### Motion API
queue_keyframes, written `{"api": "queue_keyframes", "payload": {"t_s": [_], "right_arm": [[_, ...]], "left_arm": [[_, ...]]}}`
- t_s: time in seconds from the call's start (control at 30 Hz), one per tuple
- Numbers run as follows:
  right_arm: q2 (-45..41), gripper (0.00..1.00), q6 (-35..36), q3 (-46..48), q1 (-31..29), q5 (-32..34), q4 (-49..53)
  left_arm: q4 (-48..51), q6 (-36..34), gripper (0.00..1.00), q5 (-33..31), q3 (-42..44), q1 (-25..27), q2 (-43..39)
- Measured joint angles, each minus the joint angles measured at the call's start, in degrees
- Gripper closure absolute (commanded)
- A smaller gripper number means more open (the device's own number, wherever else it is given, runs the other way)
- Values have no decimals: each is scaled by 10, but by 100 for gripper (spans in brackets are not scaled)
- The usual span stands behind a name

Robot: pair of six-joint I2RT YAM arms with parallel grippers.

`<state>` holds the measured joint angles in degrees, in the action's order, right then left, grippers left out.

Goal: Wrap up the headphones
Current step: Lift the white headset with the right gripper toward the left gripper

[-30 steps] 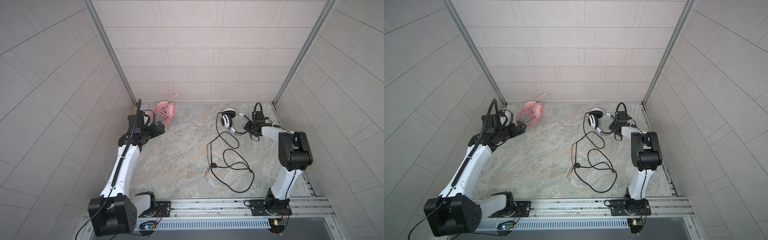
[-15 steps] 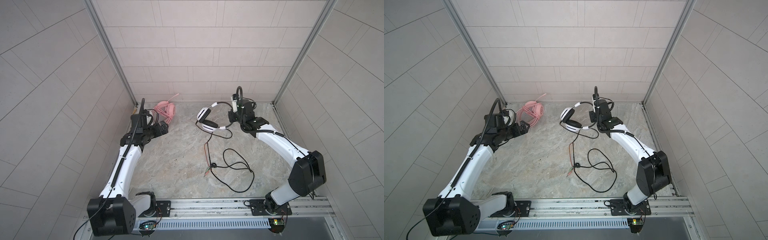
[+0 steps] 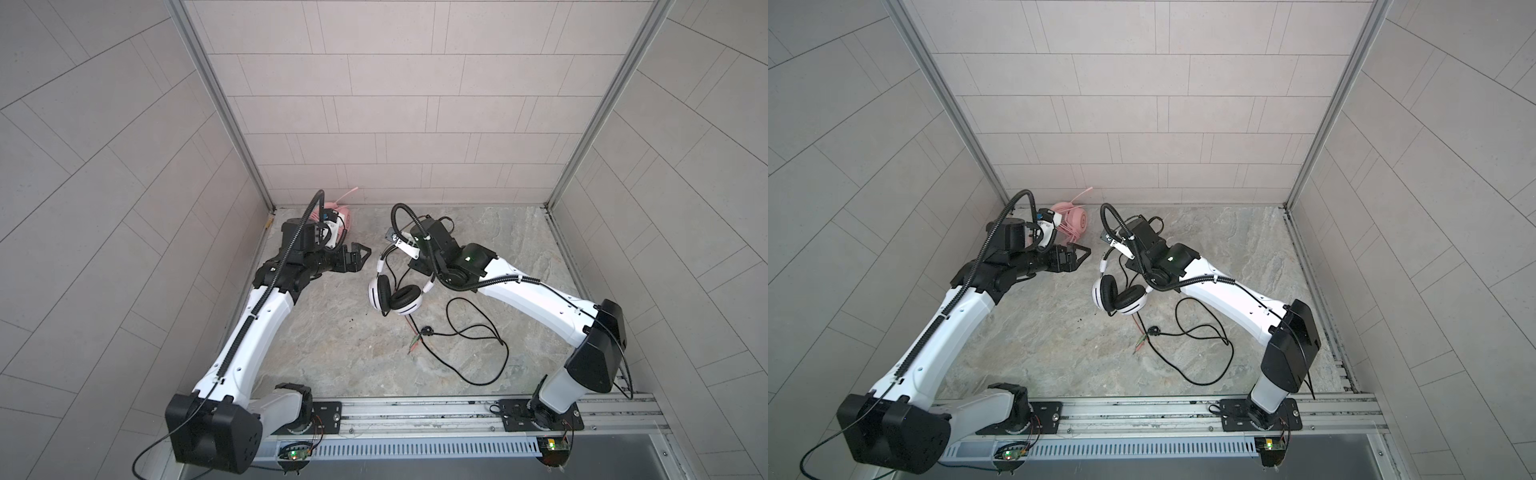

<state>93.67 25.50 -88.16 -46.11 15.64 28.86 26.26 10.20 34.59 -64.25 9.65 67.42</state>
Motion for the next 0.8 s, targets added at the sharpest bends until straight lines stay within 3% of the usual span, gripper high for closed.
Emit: {"api": "queue_keyframes", "payload": {"t_s": [0.17, 0.37, 0.53, 0.8], "right_arm": [[-4, 100, 3, 2, -5, -40, 21], [-24, 100, -4, 2, -5, -109, 39], [-38, 100, -12, -3, -5, -156, 55], [-33, 100, -21, -26, -6, -173, 96]], "left_arm": [[1, -48, 17, 34, -13, 33, 9], [26, -114, 20, 67, -31, 48, 33], [48, -154, 24, 65, -33, 52, 41], [78, -184, 30, 33, -50, 78, 47]]}}
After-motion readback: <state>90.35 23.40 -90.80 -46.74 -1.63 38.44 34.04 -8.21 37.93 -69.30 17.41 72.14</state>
